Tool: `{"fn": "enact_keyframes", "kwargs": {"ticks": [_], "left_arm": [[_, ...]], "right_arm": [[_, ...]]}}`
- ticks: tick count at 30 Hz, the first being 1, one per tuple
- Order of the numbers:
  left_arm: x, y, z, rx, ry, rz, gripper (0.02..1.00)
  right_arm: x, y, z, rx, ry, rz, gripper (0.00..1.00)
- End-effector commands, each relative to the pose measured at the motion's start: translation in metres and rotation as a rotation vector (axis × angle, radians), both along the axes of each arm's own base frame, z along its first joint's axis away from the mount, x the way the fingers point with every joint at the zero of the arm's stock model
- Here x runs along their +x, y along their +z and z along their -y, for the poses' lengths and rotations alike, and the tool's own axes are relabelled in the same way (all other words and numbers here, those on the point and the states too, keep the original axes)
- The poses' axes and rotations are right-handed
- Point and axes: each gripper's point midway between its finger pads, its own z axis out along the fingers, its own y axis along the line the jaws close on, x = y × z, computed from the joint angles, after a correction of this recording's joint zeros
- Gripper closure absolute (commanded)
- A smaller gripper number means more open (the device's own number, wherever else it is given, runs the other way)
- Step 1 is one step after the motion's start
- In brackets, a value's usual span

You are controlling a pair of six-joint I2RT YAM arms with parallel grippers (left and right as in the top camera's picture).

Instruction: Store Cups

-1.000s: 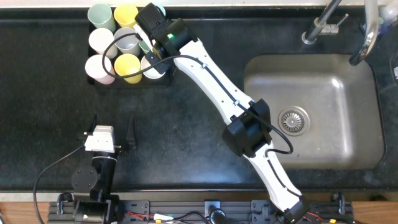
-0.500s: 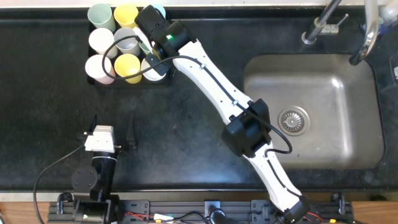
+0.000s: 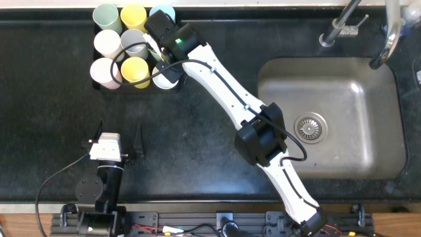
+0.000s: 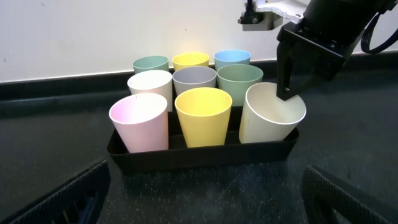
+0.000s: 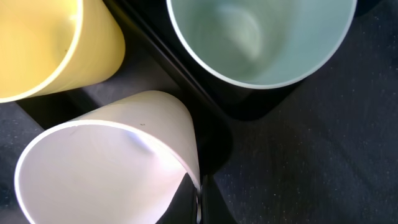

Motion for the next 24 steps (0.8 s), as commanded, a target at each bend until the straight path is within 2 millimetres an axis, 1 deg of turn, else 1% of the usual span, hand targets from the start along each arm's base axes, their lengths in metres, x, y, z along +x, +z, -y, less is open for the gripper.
{"fn": "enact_keyframes", "kwargs": {"ticks": [1, 6, 7, 8, 9, 10, 11, 12, 17, 20, 21, 22, 23, 24], "left_arm": [[0.000, 0.000, -0.001, 0.010, 0.006, 0.005, 0.020], [0.000, 0.000, -0.001, 0.010, 0.006, 0.005, 0.020], [0.000, 0.000, -0.001, 0.010, 0.006, 0.005, 0.020], [0.000, 0.000, -0.001, 0.010, 0.006, 0.005, 0.020], [0.000, 0.000, -0.001, 0.010, 0.006, 0.005, 0.020], [0.000, 0.000, -0.001, 0.010, 0.006, 0.005, 0.020], [0.000, 0.000, -0.001, 0.010, 0.006, 0.005, 0.020], [0.000, 0.000, -0.001, 0.010, 0.006, 0.005, 0.020], [0.000, 0.000, -0.001, 0.010, 0.006, 0.005, 0.020], [0.000, 0.000, -0.001, 0.010, 0.006, 0.005, 0.020], [0.000, 0.000, -0.001, 0.010, 0.006, 0.005, 0.020], [0.000, 0.000, -0.001, 0.010, 0.006, 0.005, 0.020], [0.000, 0.000, -0.001, 0.010, 0.006, 0.005, 0.020], [0.000, 0.000, -0.001, 0.010, 0.006, 0.005, 0.020]], "right_arm": [[-0.002, -0.013, 0.001, -0.017, 0.005, -0.023, 0.956], [-0.003, -0.016, 0.002, -0.022, 0.005, -0.029, 0.950], [-0.003, -0.016, 0.002, -0.022, 0.005, -0.029, 0.818], [-0.003, -0.016, 0.002, -0.022, 0.005, -0.029, 0.540], [-0.003, -0.016, 0.002, -0.022, 0.005, -0.028, 0.323], [-0.003, -0.016, 0.002, -0.022, 0.005, -0.028, 0.165], [-0.003, -0.016, 0.002, -0.022, 0.005, -0.028, 0.060], [-0.003, -0.016, 0.002, -0.021, 0.005, -0.027, 0.005], [0.000, -0.014, 0.000, -0.013, 0.004, -0.011, 0.003], [0.008, -0.010, -0.002, -0.008, -0.005, 0.026, 0.005], [0.011, -0.007, -0.001, -0.009, -0.009, 0.042, 0.045], [0.013, -0.005, -0.002, -0.004, -0.009, 0.051, 0.040], [0.013, -0.001, -0.003, 0.001, -0.008, 0.059, 0.003], [0.015, 0.002, -0.003, 0.003, -0.011, 0.067, 0.003]]}}
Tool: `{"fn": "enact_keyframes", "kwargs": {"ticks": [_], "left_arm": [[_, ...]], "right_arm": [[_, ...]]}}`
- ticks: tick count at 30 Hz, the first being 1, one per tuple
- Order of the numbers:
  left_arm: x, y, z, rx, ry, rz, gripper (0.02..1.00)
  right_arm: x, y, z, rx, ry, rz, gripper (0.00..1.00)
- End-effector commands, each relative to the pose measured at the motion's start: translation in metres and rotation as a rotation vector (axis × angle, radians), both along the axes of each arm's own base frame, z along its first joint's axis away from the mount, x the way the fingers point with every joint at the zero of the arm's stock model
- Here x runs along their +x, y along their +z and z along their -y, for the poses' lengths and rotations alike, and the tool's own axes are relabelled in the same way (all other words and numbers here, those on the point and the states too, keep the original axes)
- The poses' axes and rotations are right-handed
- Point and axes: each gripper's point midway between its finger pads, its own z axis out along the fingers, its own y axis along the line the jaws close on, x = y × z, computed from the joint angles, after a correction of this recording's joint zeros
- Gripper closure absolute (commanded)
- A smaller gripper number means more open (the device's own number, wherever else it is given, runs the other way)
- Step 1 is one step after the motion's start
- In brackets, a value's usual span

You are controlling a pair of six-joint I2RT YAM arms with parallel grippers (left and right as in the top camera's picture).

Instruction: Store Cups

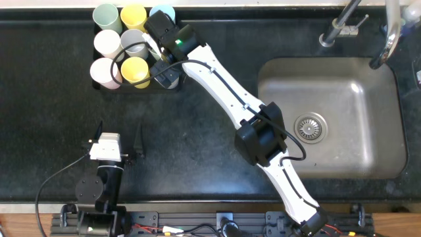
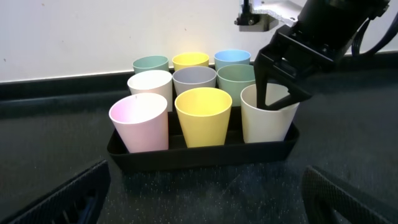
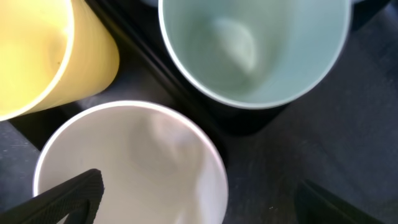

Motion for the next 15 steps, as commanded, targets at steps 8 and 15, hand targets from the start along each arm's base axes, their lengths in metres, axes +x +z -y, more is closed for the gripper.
{"fn": "enact_keyframes", "kwargs": {"ticks": [8, 15], "left_arm": [[0.000, 0.000, -0.001, 0.010, 0.005, 0.005, 0.020], [0.000, 0.000, -0.001, 0.010, 0.005, 0.005, 0.020]], "right_arm": [[0.018, 0.072, 0.010, 0.075, -0.046, 0.144, 0.005], [-0.005, 0.175, 0.090, 0.192, -0.221, 0.136, 0.003]]}}
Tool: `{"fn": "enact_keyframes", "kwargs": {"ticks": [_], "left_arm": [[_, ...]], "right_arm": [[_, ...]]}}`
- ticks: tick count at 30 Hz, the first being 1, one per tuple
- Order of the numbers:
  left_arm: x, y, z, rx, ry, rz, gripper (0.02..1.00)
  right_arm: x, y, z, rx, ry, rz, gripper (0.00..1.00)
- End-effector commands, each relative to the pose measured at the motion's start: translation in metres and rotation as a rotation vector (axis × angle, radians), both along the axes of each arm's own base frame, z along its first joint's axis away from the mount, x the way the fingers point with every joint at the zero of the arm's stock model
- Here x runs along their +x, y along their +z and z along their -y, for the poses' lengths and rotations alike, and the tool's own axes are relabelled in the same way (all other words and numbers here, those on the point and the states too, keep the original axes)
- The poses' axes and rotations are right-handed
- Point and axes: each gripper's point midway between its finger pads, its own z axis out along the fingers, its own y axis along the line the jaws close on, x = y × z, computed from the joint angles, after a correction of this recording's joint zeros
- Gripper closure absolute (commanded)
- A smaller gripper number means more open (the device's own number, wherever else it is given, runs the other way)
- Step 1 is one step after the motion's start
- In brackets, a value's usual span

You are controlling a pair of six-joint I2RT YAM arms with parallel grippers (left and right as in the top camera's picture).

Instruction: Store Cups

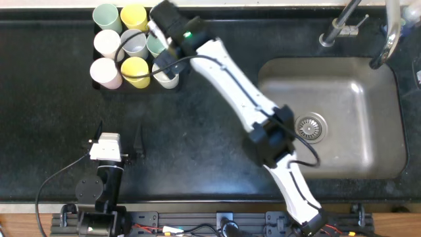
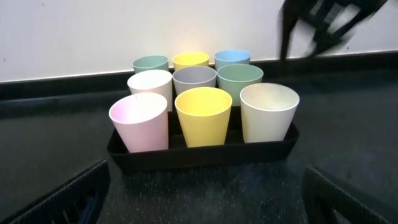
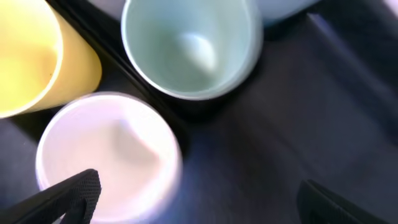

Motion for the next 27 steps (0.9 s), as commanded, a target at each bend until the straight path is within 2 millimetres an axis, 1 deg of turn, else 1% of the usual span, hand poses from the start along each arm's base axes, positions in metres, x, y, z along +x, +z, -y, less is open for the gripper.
{"fn": "enact_keyframes", "kwargs": {"ticks": [1, 2, 4, 5, 6, 7, 11, 13, 14, 15, 17, 19, 21, 22, 24, 26, 27], "left_arm": [[0.000, 0.000, -0.001, 0.011, 0.005, 0.006, 0.020], [0.000, 0.000, -0.001, 0.011, 0.005, 0.006, 0.020], [0.000, 0.000, -0.001, 0.011, 0.005, 0.006, 0.020], [0.000, 0.000, -0.001, 0.011, 0.005, 0.006, 0.020], [0.000, 0.000, -0.001, 0.011, 0.005, 0.005, 0.020], [0.000, 0.000, -0.001, 0.011, 0.005, 0.006, 0.020], [0.000, 0.000, -0.001, 0.011, 0.005, 0.006, 0.020], [0.000, 0.000, -0.001, 0.011, 0.005, 0.005, 0.020], [0.000, 0.000, -0.001, 0.011, 0.005, 0.005, 0.020], [0.000, 0.000, -0.001, 0.011, 0.005, 0.006, 0.020], [0.000, 0.000, -0.001, 0.011, 0.005, 0.006, 0.020], [0.000, 0.000, -0.001, 0.011, 0.005, 0.006, 0.020], [0.000, 0.000, -0.001, 0.011, 0.005, 0.006, 0.020], [0.000, 0.000, -0.001, 0.011, 0.005, 0.006, 0.020], [0.000, 0.000, -0.001, 0.011, 0.005, 0.006, 0.020], [0.000, 0.000, -0.001, 0.011, 0.005, 0.006, 0.020], [0.000, 0.000, -0.001, 0.011, 0.005, 0.006, 0.020]], "right_arm": [[-0.017, 0.128, 0.077, 0.170, -0.196, 0.070, 0.003], [-0.014, 0.139, 0.118, 0.113, -0.277, 0.106, 0.003], [-0.013, 0.145, 0.164, 0.055, -0.399, 0.142, 0.003], [-0.017, 0.145, 0.188, 0.029, -0.468, 0.142, 0.003], [-0.025, 0.142, 0.208, 0.012, -0.527, 0.132, 0.005], [-0.037, 0.137, 0.228, 0.003, -0.587, 0.114, 0.003], [-0.083, 0.113, 0.279, 0.008, -0.730, 0.073, 0.003], [-0.109, 0.100, 0.303, 0.048, -0.833, 0.083, 0.003], [-0.125, 0.090, 0.315, 0.097, -0.907, 0.111, 0.005], [-0.130, 0.085, 0.315, 0.139, -0.934, 0.133, 0.003], [-0.135, 0.077, 0.314, 0.208, -0.922, 0.221, 0.005], [-0.140, 0.070, 0.325, 0.187, -0.894, 0.329, 0.005], [-0.142, 0.071, 0.335, 0.196, -0.888, 0.463, 0.003], [-0.142, 0.074, 0.339, 0.221, -0.888, 0.535, 0.005], [-0.144, 0.090, 0.342, 0.333, -0.879, 0.715, 0.003], [-0.154, 0.109, 0.343, 0.462, -0.865, 0.891, 0.003], [-0.161, 0.114, 0.344, 0.498, -0.860, 0.941, 0.003]]}}
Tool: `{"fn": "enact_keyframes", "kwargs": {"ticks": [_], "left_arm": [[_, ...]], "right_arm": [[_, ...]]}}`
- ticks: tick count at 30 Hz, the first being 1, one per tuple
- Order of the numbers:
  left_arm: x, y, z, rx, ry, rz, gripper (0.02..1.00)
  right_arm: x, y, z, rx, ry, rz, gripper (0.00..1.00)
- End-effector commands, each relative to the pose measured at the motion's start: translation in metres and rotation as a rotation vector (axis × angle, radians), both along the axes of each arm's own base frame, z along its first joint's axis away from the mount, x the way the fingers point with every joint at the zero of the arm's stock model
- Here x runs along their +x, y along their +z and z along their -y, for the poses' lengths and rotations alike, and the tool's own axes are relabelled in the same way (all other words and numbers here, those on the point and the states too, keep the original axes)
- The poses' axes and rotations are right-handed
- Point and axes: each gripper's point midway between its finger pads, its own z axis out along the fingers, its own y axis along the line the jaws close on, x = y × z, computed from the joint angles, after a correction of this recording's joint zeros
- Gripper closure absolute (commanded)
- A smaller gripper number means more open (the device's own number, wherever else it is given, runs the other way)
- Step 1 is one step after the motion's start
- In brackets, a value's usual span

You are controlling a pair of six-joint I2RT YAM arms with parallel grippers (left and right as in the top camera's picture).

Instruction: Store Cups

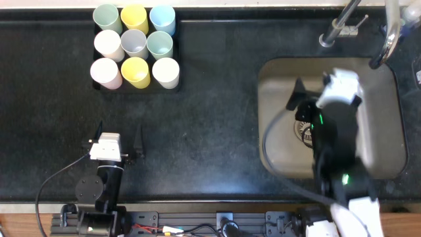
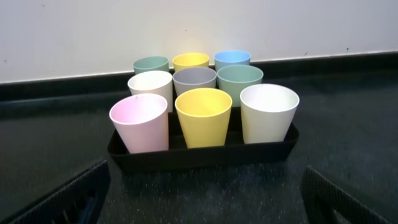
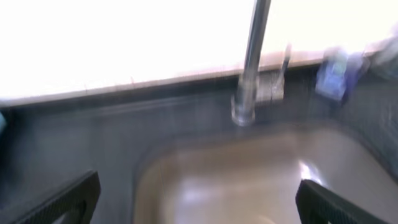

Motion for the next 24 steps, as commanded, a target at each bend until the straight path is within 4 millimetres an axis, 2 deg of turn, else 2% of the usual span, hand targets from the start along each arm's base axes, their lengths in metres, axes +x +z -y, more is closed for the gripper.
{"fn": "enact_keyframes", "kwargs": {"ticks": [1, 4, 7, 12, 17, 21, 24], "left_arm": [[0.000, 0.000, -0.001, 0.009, 0.005, 0.005, 0.020], [0.000, 0.000, -0.001, 0.009, 0.005, 0.005, 0.020], [0.000, 0.000, -0.001, 0.009, 0.005, 0.005, 0.020], [0.000, 0.000, -0.001, 0.009, 0.005, 0.005, 0.020], [0.000, 0.000, -0.001, 0.009, 0.005, 0.005, 0.020], [0.000, 0.000, -0.001, 0.009, 0.005, 0.005, 0.020], [0.000, 0.000, -0.001, 0.009, 0.005, 0.005, 0.020]], "right_arm": [[-0.036, 0.018, 0.015, 0.013, -0.040, 0.281, 0.003], [-0.057, 0.002, 0.019, 0.023, -0.041, 0.336, 0.003], [-0.065, -0.012, 0.020, 0.029, -0.042, 0.365, 0.005], [-0.065, -0.034, 0.020, 0.029, -0.042, 0.368, 0.003], [-0.062, -0.030, 0.025, 0.048, -0.067, 0.498, 0.003], [-0.061, -0.053, 0.038, 0.029, -0.117, 0.457, 0.003], [-0.065, -0.061, 0.044, 0.021, -0.139, 0.439, 0.005]]}}
